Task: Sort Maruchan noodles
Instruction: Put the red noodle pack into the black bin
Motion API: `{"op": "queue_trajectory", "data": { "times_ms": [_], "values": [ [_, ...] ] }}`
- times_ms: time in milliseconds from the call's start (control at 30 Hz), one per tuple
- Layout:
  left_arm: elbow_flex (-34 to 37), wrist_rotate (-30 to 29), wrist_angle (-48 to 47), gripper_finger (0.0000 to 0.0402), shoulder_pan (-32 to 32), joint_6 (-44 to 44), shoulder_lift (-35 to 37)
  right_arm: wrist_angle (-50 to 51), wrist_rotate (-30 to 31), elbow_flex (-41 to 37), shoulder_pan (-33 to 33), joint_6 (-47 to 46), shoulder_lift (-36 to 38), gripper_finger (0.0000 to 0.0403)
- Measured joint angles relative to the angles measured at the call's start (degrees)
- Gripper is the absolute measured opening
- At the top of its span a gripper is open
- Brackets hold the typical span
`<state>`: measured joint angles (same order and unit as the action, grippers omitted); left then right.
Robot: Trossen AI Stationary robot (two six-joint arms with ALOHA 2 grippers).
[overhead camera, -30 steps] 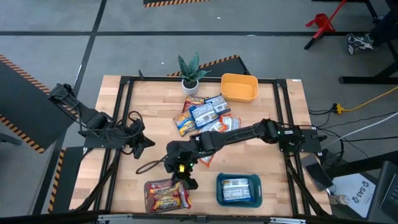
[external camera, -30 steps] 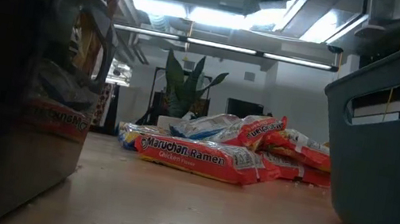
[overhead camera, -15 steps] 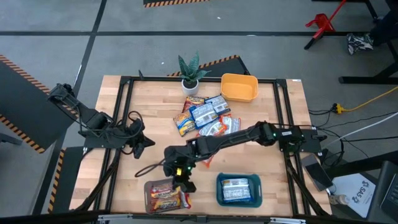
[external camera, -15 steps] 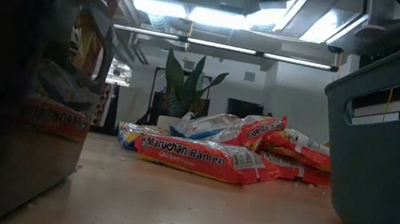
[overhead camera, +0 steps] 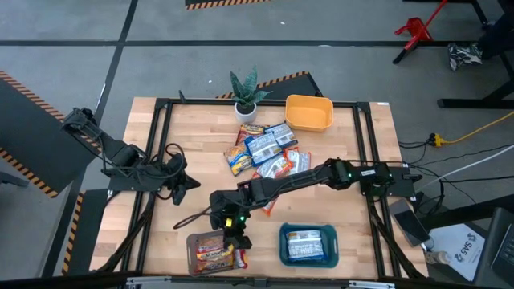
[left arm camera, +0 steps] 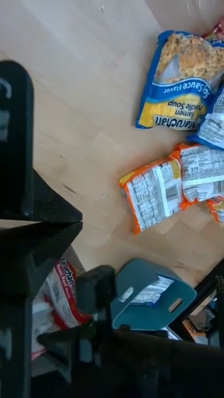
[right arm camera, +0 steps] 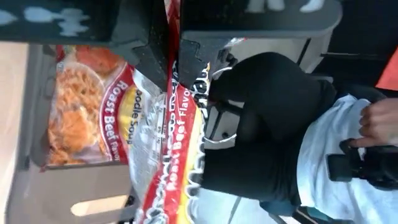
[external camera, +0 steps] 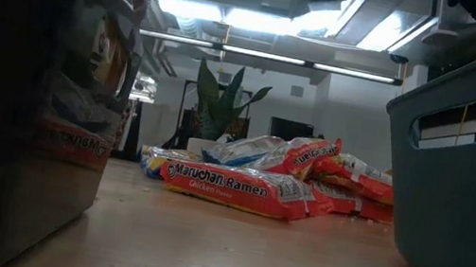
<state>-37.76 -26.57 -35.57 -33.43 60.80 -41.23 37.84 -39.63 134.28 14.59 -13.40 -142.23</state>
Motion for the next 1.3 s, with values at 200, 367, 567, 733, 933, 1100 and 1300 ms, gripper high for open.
{"op": "queue_trajectory", "data": {
  "times_ms": [200, 367, 567, 733, 933, 1100, 1300],
  "values": [
    [0.0, 0.0, 0.0, 0.0, 0.0, -0.04, 0.02, 0.29, -0.95, -0.02, 0.0, -0.53, -0.45, 0.0],
    [0.0, 0.0, -0.01, 0.0, 0.0, -0.07, 0.0, -0.19, -2.52, -0.02, 0.0, -2.74, -0.57, 0.0002],
    [0.0, 0.0, -0.02, 0.0, 0.0, -0.06, 0.0, -0.33, -1.96, -0.02, 0.0, -2.85, -0.57, 0.0028],
    [0.0, 0.02, 0.0, 0.0, 0.0, -0.04, 0.0, -0.28, -1.78, -0.02, 0.0, -2.84, -0.57, 0.0069],
    [0.0, 0.02, -0.02, 0.0, 0.0, -0.04, 0.0, -0.91, 4.7, -0.02, -0.33, 0.41, -0.57, 0.0112],
    [0.0, 0.02, -0.02, 0.0, 0.0, -0.04, 0.0, -1.99, 6.15, 0.0, -0.9, 0.58, -0.53, 0.0119],
    [0.0, -0.13, -0.02, 0.0, 0.0, -0.04, 0.0, -1.77, 10.36, 0.0, -0.56, 0.98, -0.53, 0.0119]
  ]
}}
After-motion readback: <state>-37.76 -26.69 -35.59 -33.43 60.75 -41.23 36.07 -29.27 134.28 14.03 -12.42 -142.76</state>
